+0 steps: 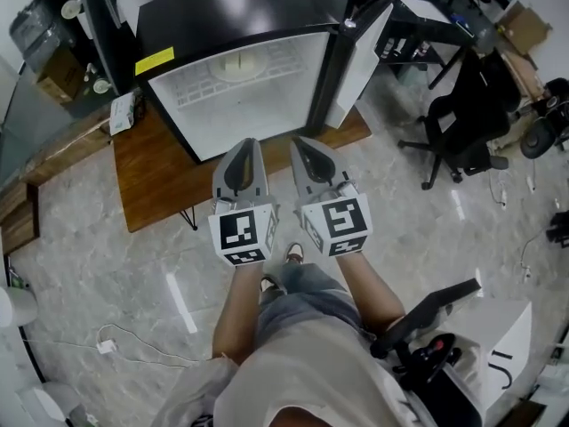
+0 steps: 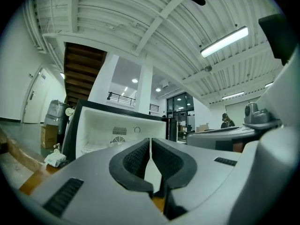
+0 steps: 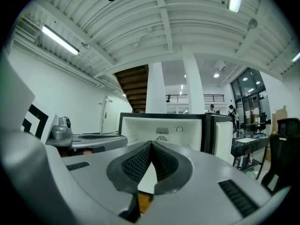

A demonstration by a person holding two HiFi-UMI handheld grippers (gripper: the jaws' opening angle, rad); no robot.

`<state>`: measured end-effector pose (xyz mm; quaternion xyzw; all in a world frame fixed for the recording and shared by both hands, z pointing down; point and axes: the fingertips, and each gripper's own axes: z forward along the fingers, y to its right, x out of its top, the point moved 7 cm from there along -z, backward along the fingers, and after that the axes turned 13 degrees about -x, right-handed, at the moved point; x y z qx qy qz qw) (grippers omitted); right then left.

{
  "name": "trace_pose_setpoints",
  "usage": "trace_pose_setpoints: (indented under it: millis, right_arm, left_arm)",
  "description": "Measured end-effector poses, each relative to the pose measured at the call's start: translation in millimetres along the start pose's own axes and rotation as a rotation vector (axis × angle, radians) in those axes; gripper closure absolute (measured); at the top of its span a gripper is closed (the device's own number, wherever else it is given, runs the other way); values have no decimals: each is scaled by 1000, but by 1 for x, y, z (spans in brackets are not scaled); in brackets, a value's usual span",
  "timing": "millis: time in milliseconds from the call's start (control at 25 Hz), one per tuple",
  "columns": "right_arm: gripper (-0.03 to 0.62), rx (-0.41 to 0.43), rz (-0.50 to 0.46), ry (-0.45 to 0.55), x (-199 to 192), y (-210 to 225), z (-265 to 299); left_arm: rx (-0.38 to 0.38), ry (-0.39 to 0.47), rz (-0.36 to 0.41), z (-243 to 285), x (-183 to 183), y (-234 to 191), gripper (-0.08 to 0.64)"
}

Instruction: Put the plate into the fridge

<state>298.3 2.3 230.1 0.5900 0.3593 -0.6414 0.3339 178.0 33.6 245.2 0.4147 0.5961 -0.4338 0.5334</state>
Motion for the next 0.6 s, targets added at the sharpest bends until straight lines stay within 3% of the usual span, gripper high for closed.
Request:
trace_pose_setpoints:
  millis: [320, 600]
  right_arm:
    - [577, -22, -50, 7, 4, -24, -65]
    - [577, -16, -43, -1, 10, -5, -96]
  left_arm:
    - [-37, 26, -19, -62, 5, 32, 529]
    - [-21, 10, -24, -72, 4, 67, 529]
